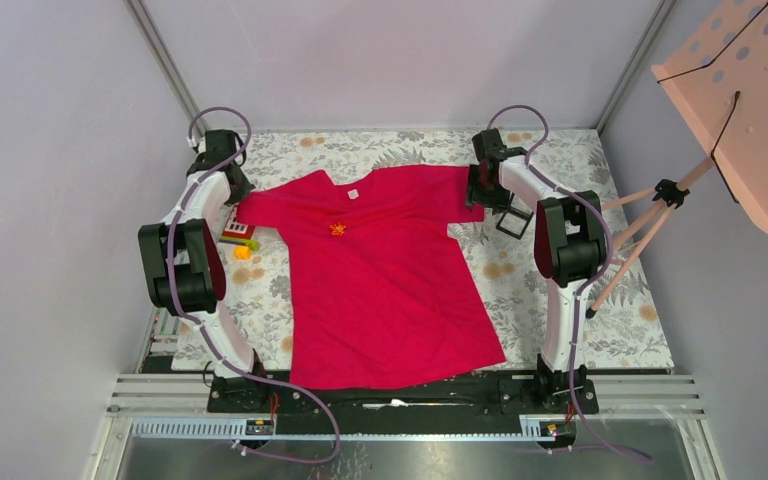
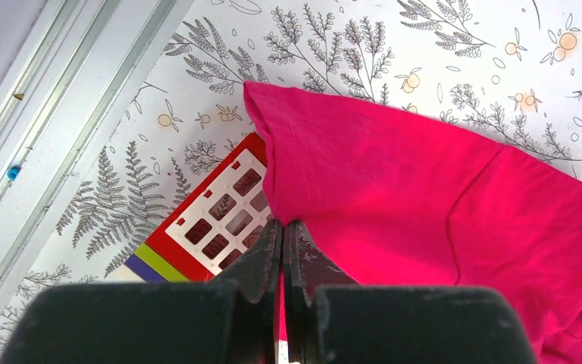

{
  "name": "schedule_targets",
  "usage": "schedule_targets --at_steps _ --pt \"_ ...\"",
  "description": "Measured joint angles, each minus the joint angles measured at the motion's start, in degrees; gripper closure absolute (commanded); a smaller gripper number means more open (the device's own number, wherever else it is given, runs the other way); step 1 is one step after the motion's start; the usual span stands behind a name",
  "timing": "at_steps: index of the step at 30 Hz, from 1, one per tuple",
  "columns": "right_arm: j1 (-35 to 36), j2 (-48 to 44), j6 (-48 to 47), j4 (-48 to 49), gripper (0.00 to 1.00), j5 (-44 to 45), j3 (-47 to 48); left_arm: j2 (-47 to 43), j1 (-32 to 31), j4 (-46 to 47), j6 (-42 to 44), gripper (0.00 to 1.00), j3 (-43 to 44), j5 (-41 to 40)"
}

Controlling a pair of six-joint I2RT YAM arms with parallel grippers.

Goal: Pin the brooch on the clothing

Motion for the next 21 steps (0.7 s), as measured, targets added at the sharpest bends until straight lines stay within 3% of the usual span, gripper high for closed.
schedule_targets --at_steps 3,8,9,16,21 --pt "0.0 0.4 0.0 0.0 0.36 0.0 0.4 0.0 0.0 -0.8 0.6 0.86 0.9 0.2" --pt "0.0 0.7 -0.1 -0.1 0.35 -0.7 0.4 0.0 0.1 -1.0 2.3 0.39 1.7 1.1" --pt "0.0 0.7 -0.2 -0.1 0.34 -1.0 0.4 -0.1 0.1 -1.0 2.5 0.34 1.7 1.5" --pt "0.0 0.6 -0.4 0.4 0.34 -5.7 0.3 -1.6 -2.9 -1.3 3.5 0.25 4.2 3.1" --pt "0.0 0.6 0.3 1.4 0.31 -9.6 0.7 -1.1 -11.3 -1.3 3.8 0.24 11.4 5.5"
